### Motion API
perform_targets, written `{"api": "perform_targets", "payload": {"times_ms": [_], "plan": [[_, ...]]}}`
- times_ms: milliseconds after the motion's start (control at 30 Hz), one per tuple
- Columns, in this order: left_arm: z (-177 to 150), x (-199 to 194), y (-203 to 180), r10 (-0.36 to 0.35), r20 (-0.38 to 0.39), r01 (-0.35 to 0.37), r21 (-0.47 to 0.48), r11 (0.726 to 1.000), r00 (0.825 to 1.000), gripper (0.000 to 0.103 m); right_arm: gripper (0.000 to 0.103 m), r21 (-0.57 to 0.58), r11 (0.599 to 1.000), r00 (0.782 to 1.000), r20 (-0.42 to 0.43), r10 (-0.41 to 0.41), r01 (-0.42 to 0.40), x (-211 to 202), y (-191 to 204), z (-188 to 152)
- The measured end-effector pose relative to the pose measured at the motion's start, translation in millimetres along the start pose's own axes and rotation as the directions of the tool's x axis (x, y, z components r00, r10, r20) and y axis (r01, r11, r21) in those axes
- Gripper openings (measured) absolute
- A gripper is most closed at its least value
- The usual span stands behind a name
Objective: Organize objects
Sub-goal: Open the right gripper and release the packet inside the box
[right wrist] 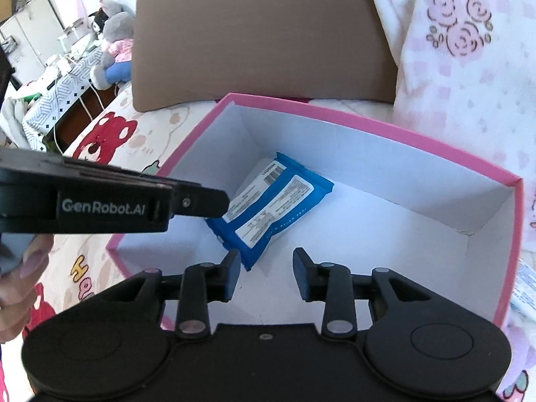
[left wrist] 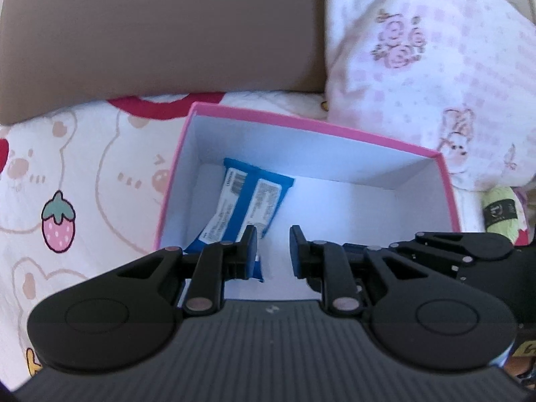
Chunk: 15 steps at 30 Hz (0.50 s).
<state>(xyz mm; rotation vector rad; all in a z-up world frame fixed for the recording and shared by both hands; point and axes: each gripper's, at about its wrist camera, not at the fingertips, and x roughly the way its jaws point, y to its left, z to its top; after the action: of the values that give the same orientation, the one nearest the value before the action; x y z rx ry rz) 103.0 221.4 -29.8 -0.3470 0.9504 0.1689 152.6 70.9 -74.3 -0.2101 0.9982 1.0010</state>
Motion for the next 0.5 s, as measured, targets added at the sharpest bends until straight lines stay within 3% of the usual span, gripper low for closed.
{"api": "perform_targets", "payload": {"times_ms": [133, 267, 500], "plan": [[-3, -16, -7, 0.000, 0.011, 0.000, 0.005, 1.000, 1.000, 0.020, 0.044, -0.025, 1.000, 1.000, 0.009, -0.019, 0.019, -16, 3, -3], [-7, -36, -13, 0.047, 0.031, -0.048, 0.026, 0.999, 0.998, 0.022, 0.048, -0.025, 0.999, 0.999, 0.029, -0.035, 0.036, -39, 0, -8], [-15, -74, -21, 0.048, 0.041, -0.050, 0.043, 0.998, 0.998, 0.034, 0.052, -0.074, 0.996, 0.997, 0.066, -0.044, 0.049, -77, 14, -14]]}}
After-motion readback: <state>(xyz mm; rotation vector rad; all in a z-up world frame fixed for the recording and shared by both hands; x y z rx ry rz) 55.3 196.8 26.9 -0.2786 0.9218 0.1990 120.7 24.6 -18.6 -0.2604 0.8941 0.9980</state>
